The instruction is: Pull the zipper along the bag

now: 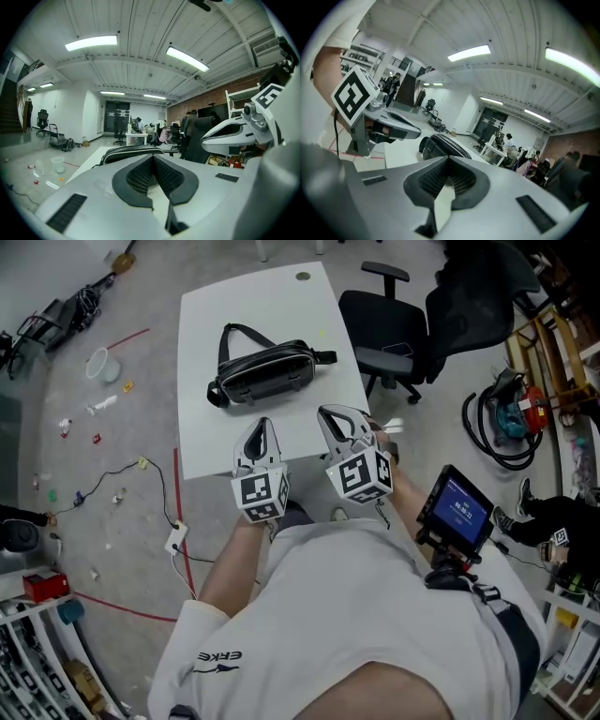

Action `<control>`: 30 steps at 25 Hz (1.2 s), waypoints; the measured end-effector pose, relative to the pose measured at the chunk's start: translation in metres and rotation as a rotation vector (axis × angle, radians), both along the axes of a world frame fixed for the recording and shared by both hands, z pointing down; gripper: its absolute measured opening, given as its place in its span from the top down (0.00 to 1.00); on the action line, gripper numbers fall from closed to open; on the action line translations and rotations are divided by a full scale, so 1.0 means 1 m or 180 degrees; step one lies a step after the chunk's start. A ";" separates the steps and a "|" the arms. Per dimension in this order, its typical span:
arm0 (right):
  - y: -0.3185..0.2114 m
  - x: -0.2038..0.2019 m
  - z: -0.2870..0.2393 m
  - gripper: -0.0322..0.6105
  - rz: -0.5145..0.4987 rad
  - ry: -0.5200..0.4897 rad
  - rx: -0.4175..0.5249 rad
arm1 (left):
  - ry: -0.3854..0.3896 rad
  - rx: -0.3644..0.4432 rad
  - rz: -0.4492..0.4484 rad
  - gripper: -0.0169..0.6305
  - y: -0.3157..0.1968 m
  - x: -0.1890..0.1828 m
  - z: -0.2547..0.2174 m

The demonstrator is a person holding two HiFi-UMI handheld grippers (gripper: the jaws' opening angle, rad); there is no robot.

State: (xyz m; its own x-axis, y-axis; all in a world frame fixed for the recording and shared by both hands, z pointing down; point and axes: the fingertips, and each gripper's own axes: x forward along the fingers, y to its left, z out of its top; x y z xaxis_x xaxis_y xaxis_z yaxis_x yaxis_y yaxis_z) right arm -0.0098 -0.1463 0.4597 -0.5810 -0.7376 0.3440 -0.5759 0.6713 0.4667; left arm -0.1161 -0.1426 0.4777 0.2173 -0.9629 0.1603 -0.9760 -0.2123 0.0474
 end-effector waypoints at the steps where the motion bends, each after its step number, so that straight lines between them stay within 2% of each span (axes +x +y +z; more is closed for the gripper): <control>1: 0.006 0.007 0.000 0.94 0.0009 -0.0095 -0.0069 | -0.0005 0.0001 -0.0014 0.97 0.006 0.007 0.000; 6: 0.021 0.027 0.011 0.94 0.0092 -0.0532 -0.0451 | 0.0027 -0.0012 -0.0056 0.97 0.025 0.029 0.008; 11: 0.020 0.031 0.014 0.94 0.0215 -0.0817 -0.0740 | 0.0030 -0.0015 -0.0023 0.97 0.028 0.029 0.008; 20: 0.011 0.023 0.005 0.94 0.0293 -0.0813 -0.0749 | 0.0003 -0.0030 0.0098 0.97 0.020 0.025 -0.001; 30: 0.046 0.017 -0.013 0.94 0.0344 -0.0824 -0.0656 | -0.0001 0.0056 0.0188 0.97 0.051 0.021 -0.018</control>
State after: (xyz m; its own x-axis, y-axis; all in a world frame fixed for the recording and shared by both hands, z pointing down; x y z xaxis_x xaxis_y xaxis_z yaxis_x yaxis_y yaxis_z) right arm 0.0076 -0.1004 0.4470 -0.5909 -0.7300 0.3434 -0.7303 0.6649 0.1568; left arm -0.0950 -0.0912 0.4597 0.2738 -0.9510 0.1436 -0.9618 -0.2705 0.0430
